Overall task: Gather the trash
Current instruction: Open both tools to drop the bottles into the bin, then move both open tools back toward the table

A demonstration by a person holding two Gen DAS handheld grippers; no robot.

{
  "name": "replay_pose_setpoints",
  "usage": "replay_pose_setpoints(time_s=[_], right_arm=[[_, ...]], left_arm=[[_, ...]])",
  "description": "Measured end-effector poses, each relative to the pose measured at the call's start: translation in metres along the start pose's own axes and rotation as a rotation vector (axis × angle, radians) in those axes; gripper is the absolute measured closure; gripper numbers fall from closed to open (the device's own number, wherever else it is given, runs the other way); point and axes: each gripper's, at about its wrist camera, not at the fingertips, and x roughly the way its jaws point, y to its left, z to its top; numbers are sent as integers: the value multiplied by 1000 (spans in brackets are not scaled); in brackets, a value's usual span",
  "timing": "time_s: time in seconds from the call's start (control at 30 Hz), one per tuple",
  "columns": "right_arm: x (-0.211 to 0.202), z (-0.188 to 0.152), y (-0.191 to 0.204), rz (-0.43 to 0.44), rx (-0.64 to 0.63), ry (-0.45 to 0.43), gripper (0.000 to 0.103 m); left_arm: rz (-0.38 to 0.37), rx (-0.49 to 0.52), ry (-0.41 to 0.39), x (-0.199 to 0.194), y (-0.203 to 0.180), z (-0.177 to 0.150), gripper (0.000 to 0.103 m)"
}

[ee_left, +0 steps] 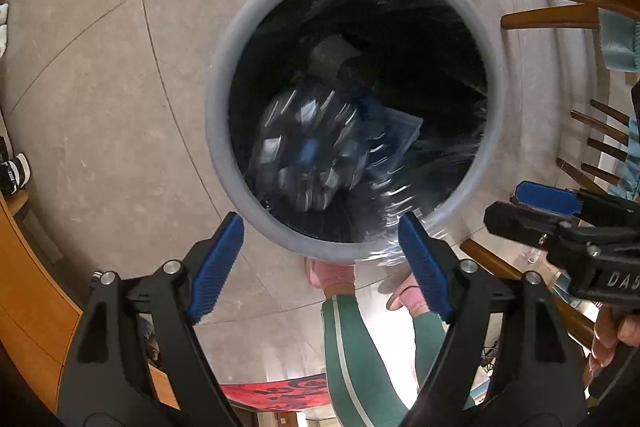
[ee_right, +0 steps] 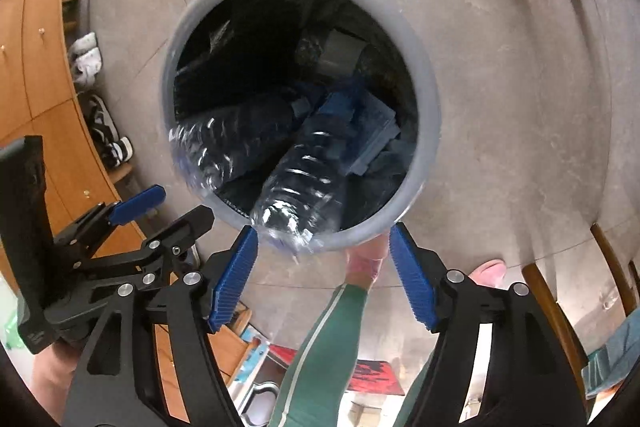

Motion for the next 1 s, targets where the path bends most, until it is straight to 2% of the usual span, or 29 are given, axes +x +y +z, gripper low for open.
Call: replay_pose_setpoints(time_s=[0.13, 0.33, 0.47, 0.57, 0.67, 0.8, 0.87, 1.0], right_arm=[[-30, -11, -8, 28, 7, -47, 34], [-90, -45, 14, 56, -69, -125, 34], [-151, -87, 39, 111, -144, -200, 34], [-196, -120, 56, 146, -196, -255, 34], [-261, -165, 72, 175, -253, -345, 33], [-345, -219, 66, 164, -269, -491, 31], [-381, -242, 53, 159, -247, -565, 30], [-455, -291, 0, 111, -140, -737, 29]], left_arm=[[-8, -19, -40, -23, 1, -10, 26], [-43, -75, -124, -80, 7, -39, 26], [-26, -81, -188, -141, 7, -68, 26], [-52, -62, -268, -199, 1, -87, 27], [-37, -6, -341, -262, -18, -103, 26], [-31, 107, -437, -334, -60, -121, 26], [-40, 182, -474, -362, -92, -128, 25], [-53, 368, -538, -400, -174, -136, 18]])
